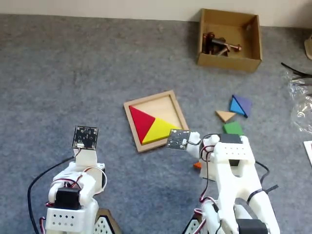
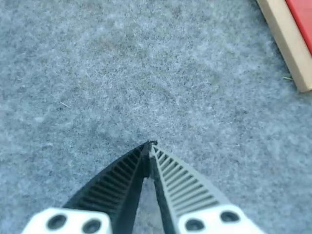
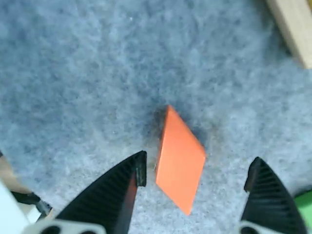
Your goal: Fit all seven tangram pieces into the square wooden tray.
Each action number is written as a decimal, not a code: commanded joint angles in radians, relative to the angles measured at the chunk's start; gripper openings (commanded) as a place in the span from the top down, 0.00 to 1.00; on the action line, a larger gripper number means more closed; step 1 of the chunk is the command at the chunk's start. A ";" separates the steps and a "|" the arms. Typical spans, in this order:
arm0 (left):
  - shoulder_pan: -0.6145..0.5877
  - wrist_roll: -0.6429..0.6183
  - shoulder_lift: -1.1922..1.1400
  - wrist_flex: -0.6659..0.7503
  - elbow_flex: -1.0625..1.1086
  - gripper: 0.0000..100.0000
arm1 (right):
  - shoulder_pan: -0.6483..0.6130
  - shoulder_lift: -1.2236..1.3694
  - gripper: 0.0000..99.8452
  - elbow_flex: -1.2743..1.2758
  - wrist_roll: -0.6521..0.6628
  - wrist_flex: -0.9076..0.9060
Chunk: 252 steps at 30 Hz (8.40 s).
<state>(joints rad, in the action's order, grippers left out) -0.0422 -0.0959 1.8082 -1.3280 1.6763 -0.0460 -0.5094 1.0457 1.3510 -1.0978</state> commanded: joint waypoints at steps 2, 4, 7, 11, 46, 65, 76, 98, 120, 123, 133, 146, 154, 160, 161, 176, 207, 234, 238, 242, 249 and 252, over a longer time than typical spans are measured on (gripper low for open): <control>0.016 -0.006 0.007 0.003 0.019 0.99 | 0.031 0.002 0.69 -0.007 0.003 0.019; 0.016 -0.006 0.007 0.003 0.019 0.99 | 0.035 0.002 0.69 -0.005 0.003 0.019; 0.016 -0.006 0.007 0.003 0.019 0.99 | 0.035 0.002 0.74 -0.004 0.002 0.019; 0.016 -0.006 0.007 0.003 0.019 0.99 | 0.033 0.002 0.80 -0.005 -0.061 0.038; 0.016 -0.006 0.007 0.003 0.019 0.99 | 0.028 0.004 0.75 0.059 -0.146 0.096; 0.016 -0.006 0.007 0.003 0.019 0.99 | 0.042 0.004 0.75 0.090 -0.152 0.159; 0.016 -0.006 0.007 0.003 0.019 0.99 | 0.038 0.039 0.75 0.093 -0.098 0.159; 0.016 -0.006 0.007 0.003 0.019 0.99 | 0.039 0.308 0.84 0.007 -0.098 0.174; 0.016 -0.006 0.007 0.003 0.019 0.99 | 0.022 0.308 0.97 -0.174 -0.098 0.039; 0.016 -0.006 0.007 0.003 0.019 0.99 | 0.021 0.308 0.97 -0.211 -0.140 0.039; 0.016 -0.006 0.007 0.003 0.019 0.99 | -0.074 0.308 0.97 -0.430 -0.342 -0.079; 0.016 -0.006 0.007 0.003 0.019 0.99 | -0.266 0.318 0.97 -0.633 -0.442 -0.128; 0.016 -0.006 0.007 0.003 0.019 0.99 | -0.291 0.320 0.97 -0.691 -0.601 0.021; 0.016 -0.006 0.007 0.003 0.019 0.99 | -0.351 0.320 0.97 -0.691 -0.623 0.039; 0.016 -0.006 0.007 0.003 0.019 0.99 | -0.363 0.320 0.97 -0.691 -0.621 0.039; 0.016 -0.006 0.007 0.003 0.019 0.99 | -0.418 0.318 0.97 -0.693 -0.624 0.111; 0.016 -0.006 0.007 0.003 0.019 0.99 | -0.476 0.321 0.97 -0.688 -0.624 0.182; 0.016 -0.006 0.007 0.003 0.019 0.99 | -0.400 0.510 0.97 -0.691 -0.669 0.455; 0.016 -0.006 0.007 0.003 0.019 0.99 | -0.400 0.512 0.97 -0.690 -0.672 0.499; 0.016 -0.006 0.007 0.003 0.019 0.99 | -0.400 0.581 0.97 -0.694 -0.674 0.509; 0.016 -0.006 0.007 0.003 0.019 0.99 | -0.381 0.662 0.97 -0.697 -0.674 0.509; 0.016 -0.006 0.007 0.003 0.019 0.99 | -0.366 0.662 0.97 -0.699 -0.672 0.509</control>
<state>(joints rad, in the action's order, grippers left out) -0.0422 -0.0959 1.8082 -1.3280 1.6763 -0.4388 0.1626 0.4012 0.6866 -0.6084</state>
